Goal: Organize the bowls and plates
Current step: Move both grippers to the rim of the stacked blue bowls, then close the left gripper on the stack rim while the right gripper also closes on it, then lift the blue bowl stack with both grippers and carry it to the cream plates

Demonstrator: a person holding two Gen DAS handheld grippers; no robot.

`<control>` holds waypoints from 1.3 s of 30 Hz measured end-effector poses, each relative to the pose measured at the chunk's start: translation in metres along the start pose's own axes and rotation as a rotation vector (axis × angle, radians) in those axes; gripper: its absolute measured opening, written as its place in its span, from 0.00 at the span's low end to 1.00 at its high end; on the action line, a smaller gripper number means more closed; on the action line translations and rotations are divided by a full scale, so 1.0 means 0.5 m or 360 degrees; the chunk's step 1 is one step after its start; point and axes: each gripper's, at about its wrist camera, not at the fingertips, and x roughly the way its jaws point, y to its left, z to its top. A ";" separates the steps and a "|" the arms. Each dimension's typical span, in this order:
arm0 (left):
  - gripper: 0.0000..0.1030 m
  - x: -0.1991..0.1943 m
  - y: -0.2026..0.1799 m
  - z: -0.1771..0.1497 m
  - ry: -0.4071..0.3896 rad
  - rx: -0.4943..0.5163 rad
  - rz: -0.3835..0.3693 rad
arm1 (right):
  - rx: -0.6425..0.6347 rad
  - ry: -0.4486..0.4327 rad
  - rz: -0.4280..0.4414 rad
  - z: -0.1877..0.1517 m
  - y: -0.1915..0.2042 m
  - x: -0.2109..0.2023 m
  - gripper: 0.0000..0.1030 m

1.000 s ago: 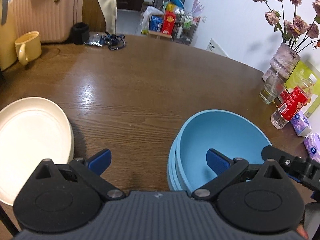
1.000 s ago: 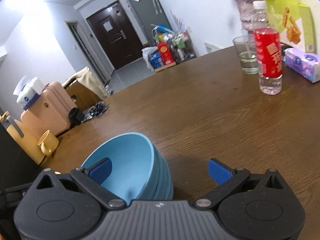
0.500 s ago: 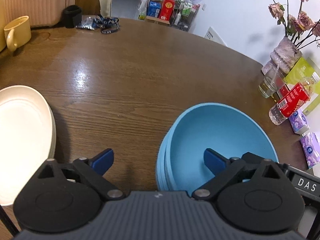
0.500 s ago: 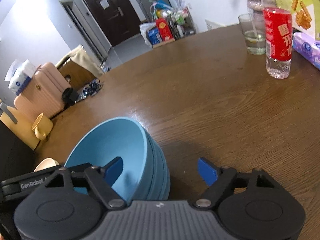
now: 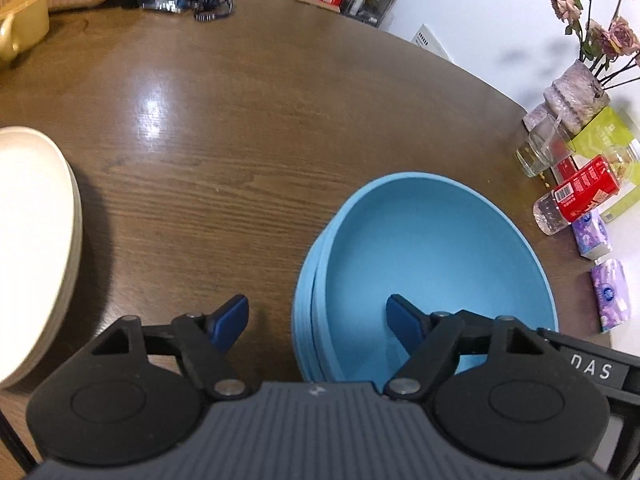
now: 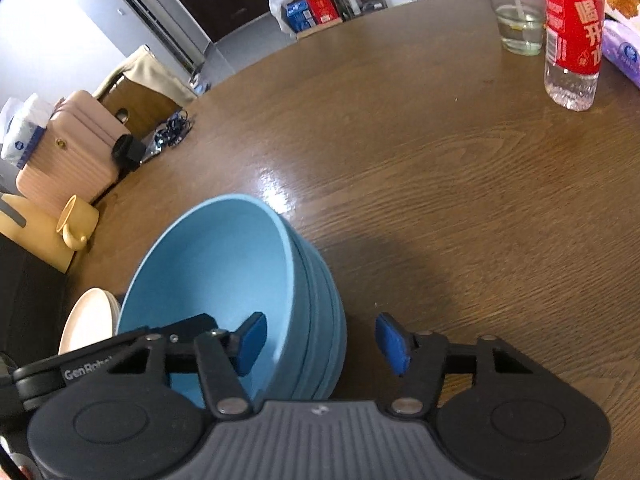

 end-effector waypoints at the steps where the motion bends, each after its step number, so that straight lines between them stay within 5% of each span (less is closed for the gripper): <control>1: 0.72 0.002 0.001 0.001 0.0016 -0.0007 -0.0008 | 0.0013 0.0020 0.0004 0.000 0.000 0.002 0.56; 9: 0.61 0.011 0.004 0.002 0.0073 -0.0034 -0.0051 | 0.0033 0.0101 0.0013 0.002 0.001 0.006 0.36; 12: 0.52 0.020 0.002 0.002 0.0103 -0.0043 -0.0072 | 0.0034 0.0102 0.0008 0.001 0.002 0.005 0.35; 20: 0.46 0.031 0.003 0.001 0.0135 -0.0086 -0.0096 | 0.0035 0.0106 -0.0010 -0.003 0.001 0.000 0.33; 39: 0.44 0.006 0.002 -0.010 0.0107 -0.0073 -0.0074 | 0.0042 0.0093 -0.0075 -0.019 0.014 -0.017 0.23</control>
